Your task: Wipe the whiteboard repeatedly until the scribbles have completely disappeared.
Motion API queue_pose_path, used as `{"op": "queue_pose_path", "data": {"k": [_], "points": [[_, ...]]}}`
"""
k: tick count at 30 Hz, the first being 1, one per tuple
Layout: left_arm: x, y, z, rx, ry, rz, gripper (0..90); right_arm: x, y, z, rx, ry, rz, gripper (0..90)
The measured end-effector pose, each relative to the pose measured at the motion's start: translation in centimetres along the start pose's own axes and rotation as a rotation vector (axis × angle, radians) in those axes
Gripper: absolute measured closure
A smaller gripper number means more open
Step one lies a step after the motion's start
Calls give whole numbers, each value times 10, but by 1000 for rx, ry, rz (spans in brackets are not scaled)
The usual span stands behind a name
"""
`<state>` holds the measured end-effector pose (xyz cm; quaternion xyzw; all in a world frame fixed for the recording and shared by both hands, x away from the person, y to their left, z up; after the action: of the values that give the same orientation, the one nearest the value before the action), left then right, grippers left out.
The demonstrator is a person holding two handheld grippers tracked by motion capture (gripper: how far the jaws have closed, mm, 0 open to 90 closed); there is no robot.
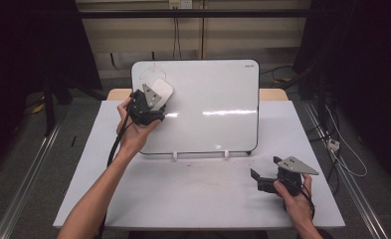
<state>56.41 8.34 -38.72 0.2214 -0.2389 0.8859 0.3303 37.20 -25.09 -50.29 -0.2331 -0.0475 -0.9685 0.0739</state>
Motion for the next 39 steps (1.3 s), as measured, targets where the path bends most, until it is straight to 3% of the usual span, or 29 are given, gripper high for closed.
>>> {"op": "queue_pose_path", "data": {"k": [4,10,12,18,21,28,39], "points": [[5,-22,9,72,21,27,312,0,0,0,1,2,-1,45],[10,-43,17,121,35,60,312,1,1,0,0,5,-2,45],[8,-42,16,110,25,74,312,1,1,0,1,4,-4,45],[4,-29,9,73,-31,31,311,0,0,0,2,2,-2,45],[1,-17,3,62,-39,-4,311,0,-1,1,6,2,-1,45],[-6,15,-2,-6,-44,-14,311,-1,-2,1,6,1,0,45],[-11,9,18,-22,-45,-10,312,-1,-1,1,5,2,2,45]]}}
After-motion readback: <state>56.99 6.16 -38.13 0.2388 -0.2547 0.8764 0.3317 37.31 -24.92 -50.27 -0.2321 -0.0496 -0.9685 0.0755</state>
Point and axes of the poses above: each handheld gripper's, and its own axes: x roughly backward along the jaws, z roughly out of its top, y roughly to its right, the point moved 10 cm from there along -x, roughly forward along the jaws, and after that the axes turned 14 degrees about -z, right-handed, at the moved point
